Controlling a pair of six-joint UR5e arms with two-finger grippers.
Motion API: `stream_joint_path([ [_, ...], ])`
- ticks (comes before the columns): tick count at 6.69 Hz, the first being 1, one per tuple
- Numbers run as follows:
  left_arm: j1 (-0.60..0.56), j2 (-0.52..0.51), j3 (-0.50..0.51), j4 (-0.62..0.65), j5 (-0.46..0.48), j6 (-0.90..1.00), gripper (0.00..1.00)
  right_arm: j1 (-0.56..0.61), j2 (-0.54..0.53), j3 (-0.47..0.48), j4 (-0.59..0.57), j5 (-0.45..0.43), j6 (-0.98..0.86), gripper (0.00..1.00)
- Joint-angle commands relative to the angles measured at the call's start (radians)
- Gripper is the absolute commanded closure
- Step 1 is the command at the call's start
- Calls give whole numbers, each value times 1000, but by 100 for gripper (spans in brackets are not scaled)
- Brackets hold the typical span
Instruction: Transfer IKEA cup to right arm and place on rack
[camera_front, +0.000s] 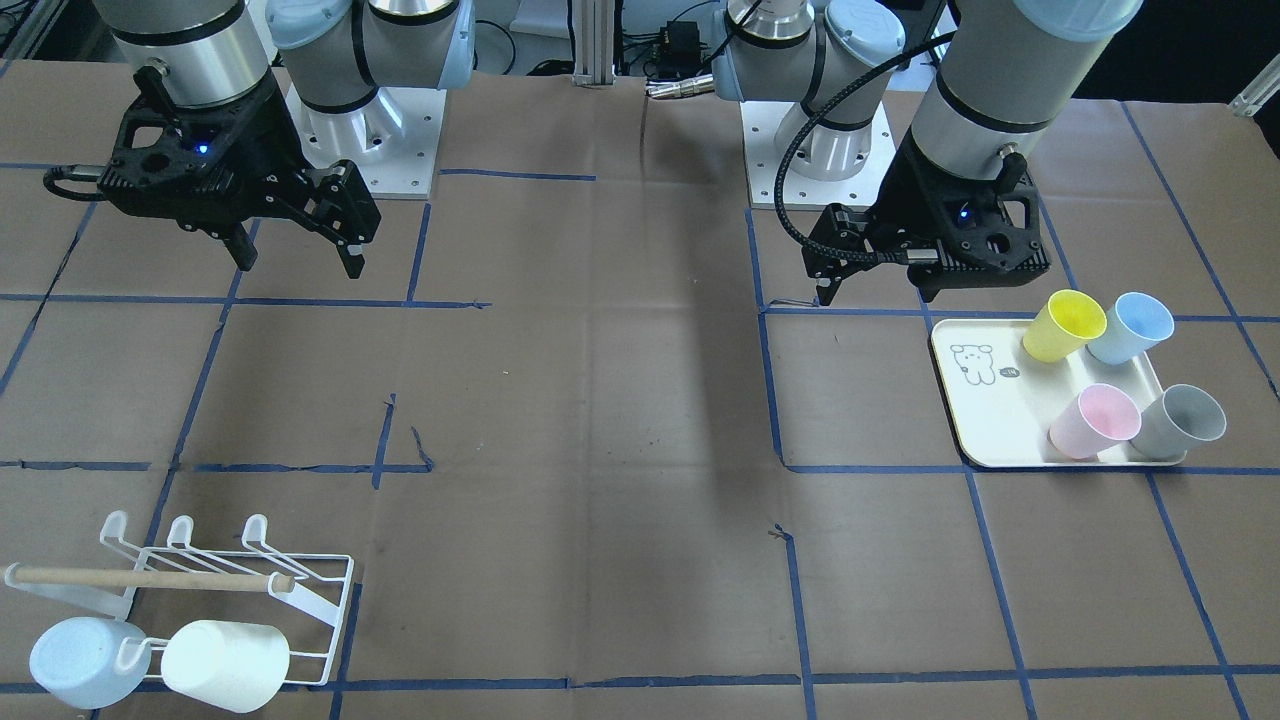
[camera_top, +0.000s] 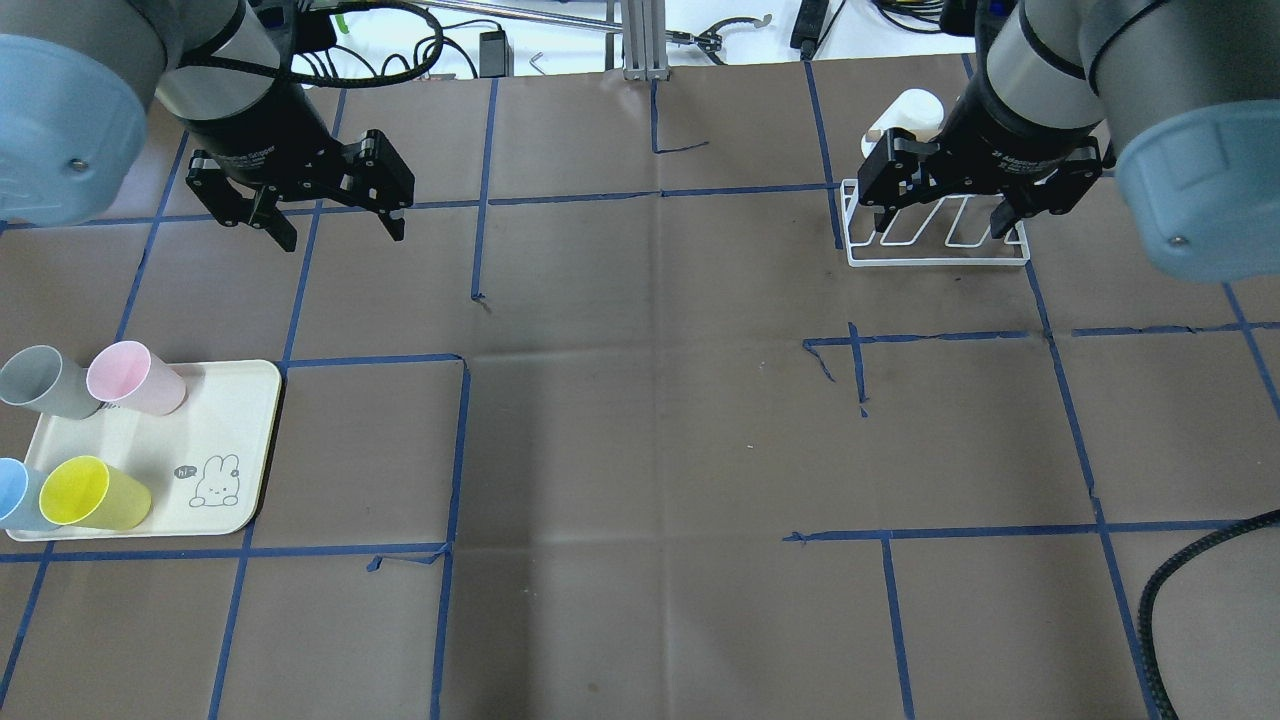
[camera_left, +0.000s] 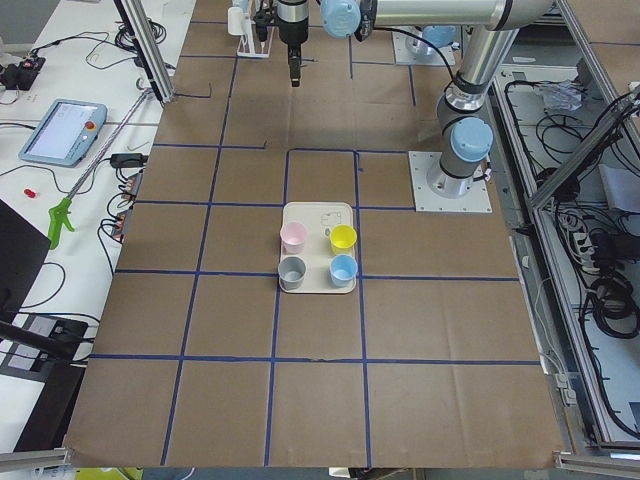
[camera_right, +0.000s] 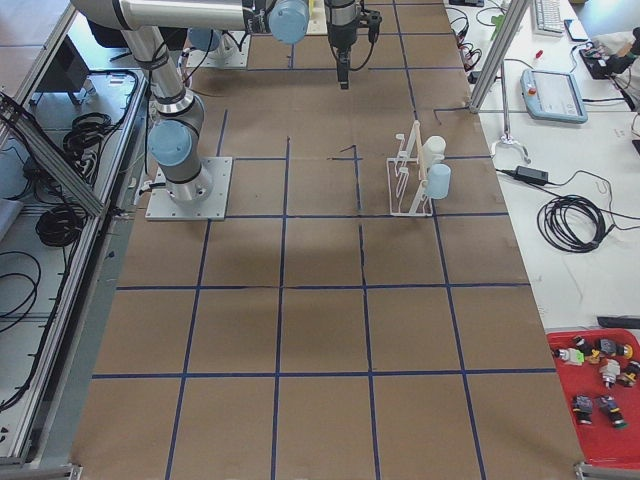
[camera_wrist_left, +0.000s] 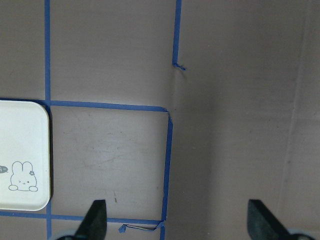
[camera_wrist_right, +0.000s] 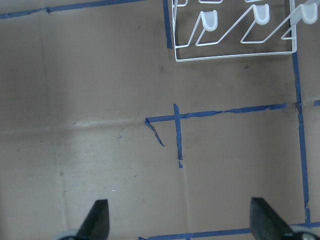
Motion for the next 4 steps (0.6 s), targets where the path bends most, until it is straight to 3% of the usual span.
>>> stream_joint_path([
  [1, 0, 0, 0, 0, 0, -1, 0, 0, 0, -2, -3, 4, -2, 0],
  [4, 0, 0, 0, 0, 0, -1, 0, 0, -2, -2, -1, 6, -3, 0],
])
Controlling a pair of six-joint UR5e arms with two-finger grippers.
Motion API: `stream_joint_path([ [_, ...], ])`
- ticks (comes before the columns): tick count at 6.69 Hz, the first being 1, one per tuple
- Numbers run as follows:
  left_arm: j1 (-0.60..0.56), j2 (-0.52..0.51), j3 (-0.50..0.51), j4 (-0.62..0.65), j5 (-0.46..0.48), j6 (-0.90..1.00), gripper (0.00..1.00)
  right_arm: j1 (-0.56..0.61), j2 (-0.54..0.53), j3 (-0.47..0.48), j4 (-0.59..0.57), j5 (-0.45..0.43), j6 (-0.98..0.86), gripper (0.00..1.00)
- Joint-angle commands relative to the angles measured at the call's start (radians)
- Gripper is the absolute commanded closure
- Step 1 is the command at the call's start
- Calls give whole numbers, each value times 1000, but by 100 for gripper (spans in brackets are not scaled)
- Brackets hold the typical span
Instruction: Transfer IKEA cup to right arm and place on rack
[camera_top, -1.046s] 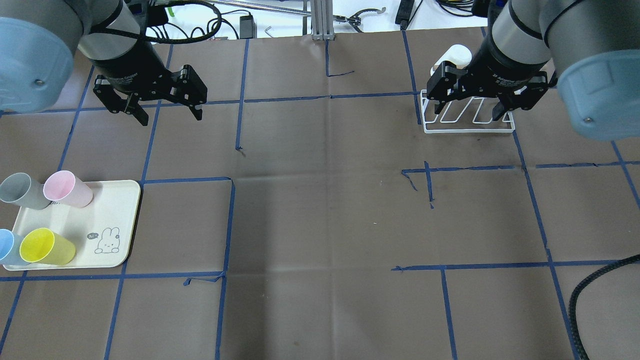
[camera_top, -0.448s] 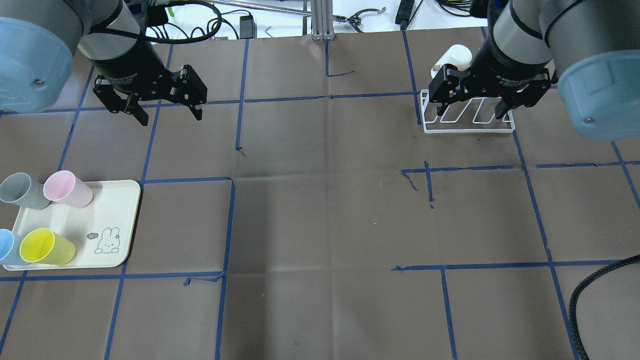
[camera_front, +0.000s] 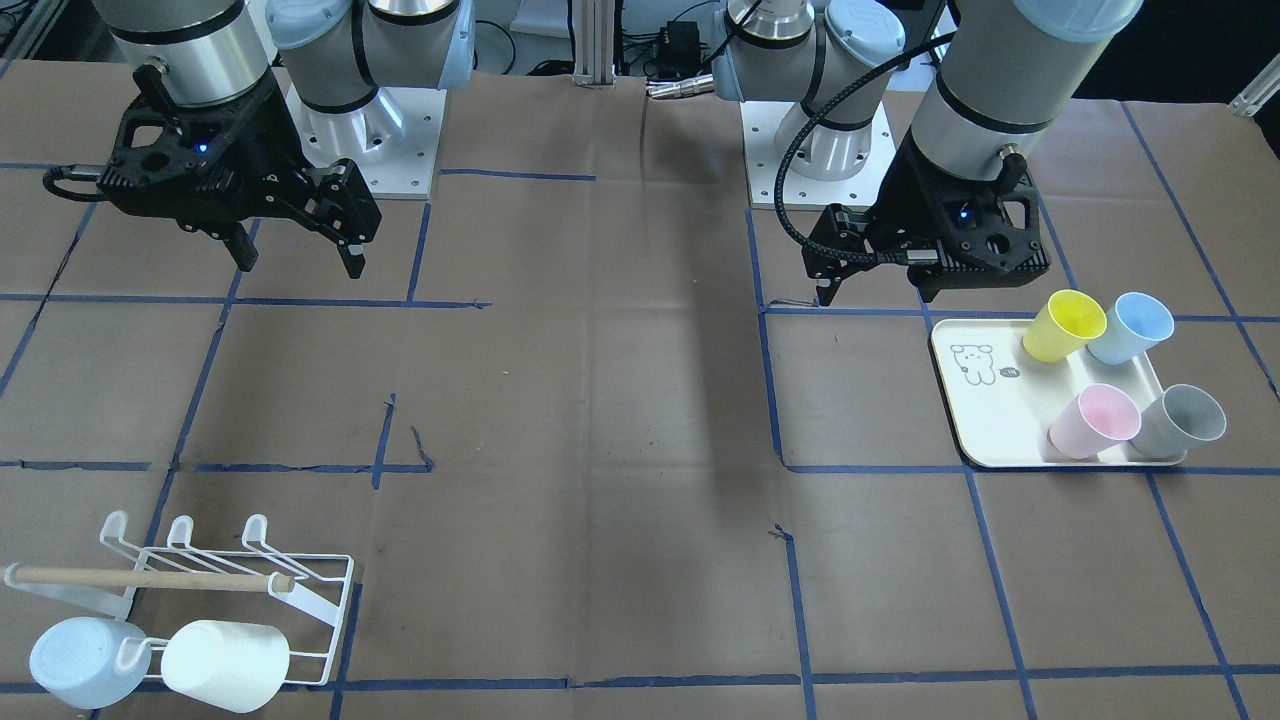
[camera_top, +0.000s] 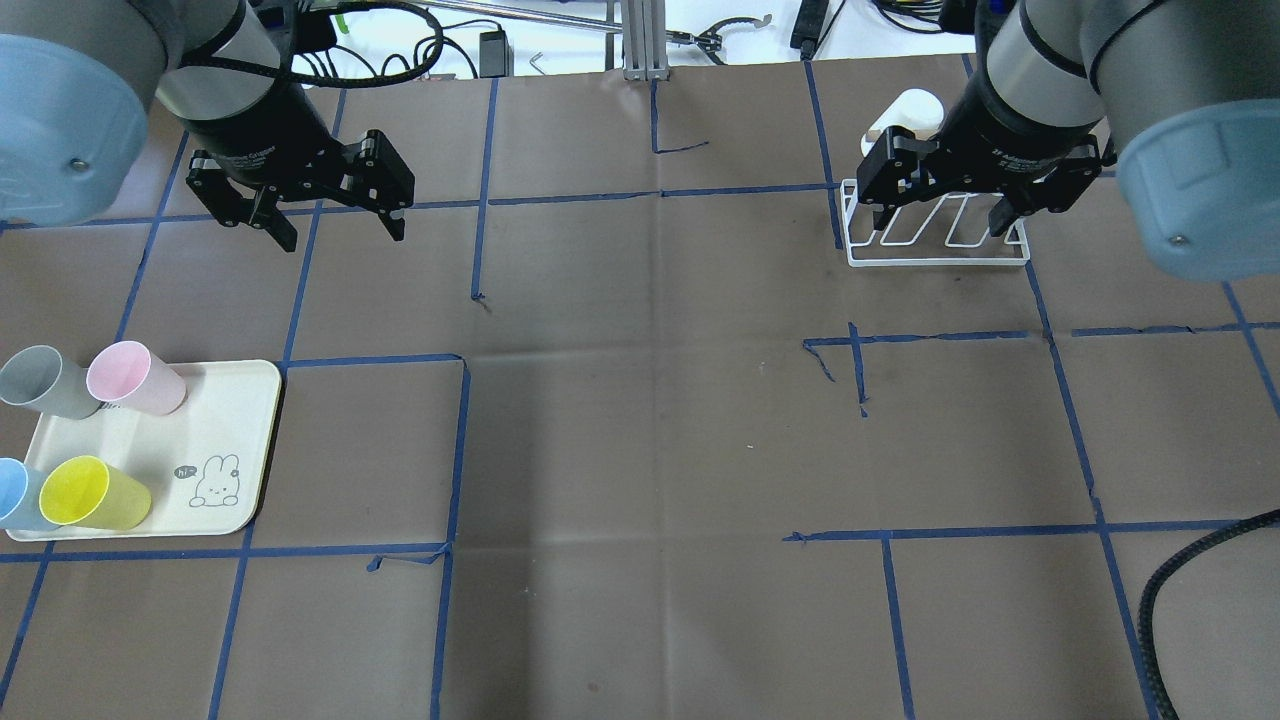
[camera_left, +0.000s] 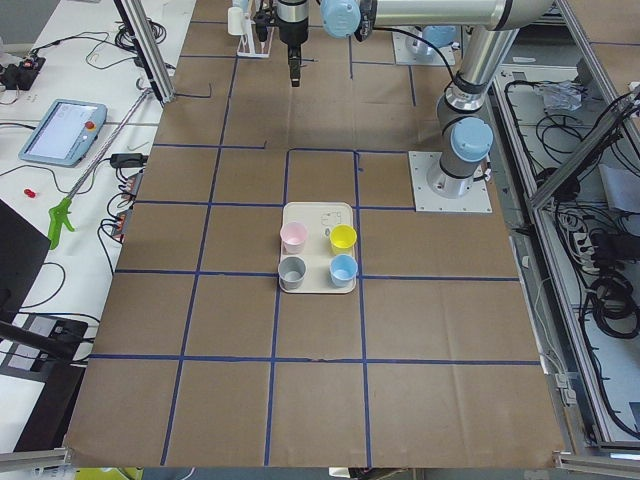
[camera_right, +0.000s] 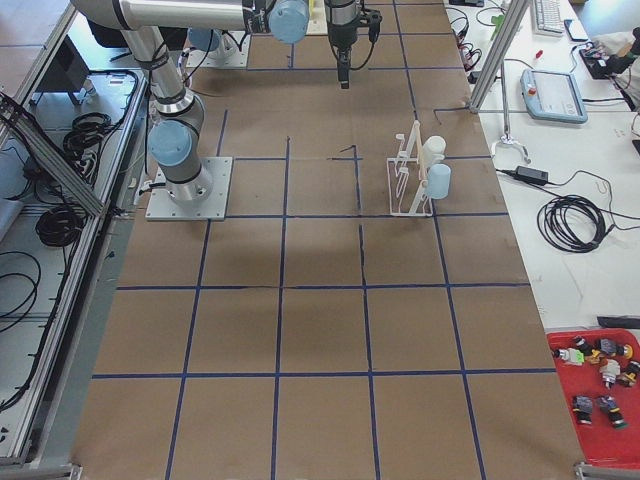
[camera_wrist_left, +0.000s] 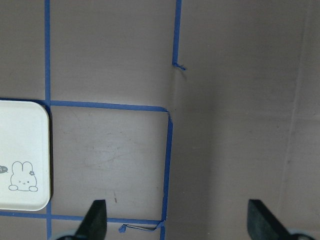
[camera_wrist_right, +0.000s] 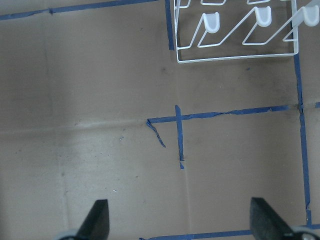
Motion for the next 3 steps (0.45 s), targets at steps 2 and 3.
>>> stream_joint_path([
  [2, 0, -1, 0, 0, 0, 0, 0, 0, 0, -1, -7, 1, 0, 0],
  [3, 0, -1, 0, 2, 0, 0, 0, 0, 2, 1, -8, 3, 0, 0],
])
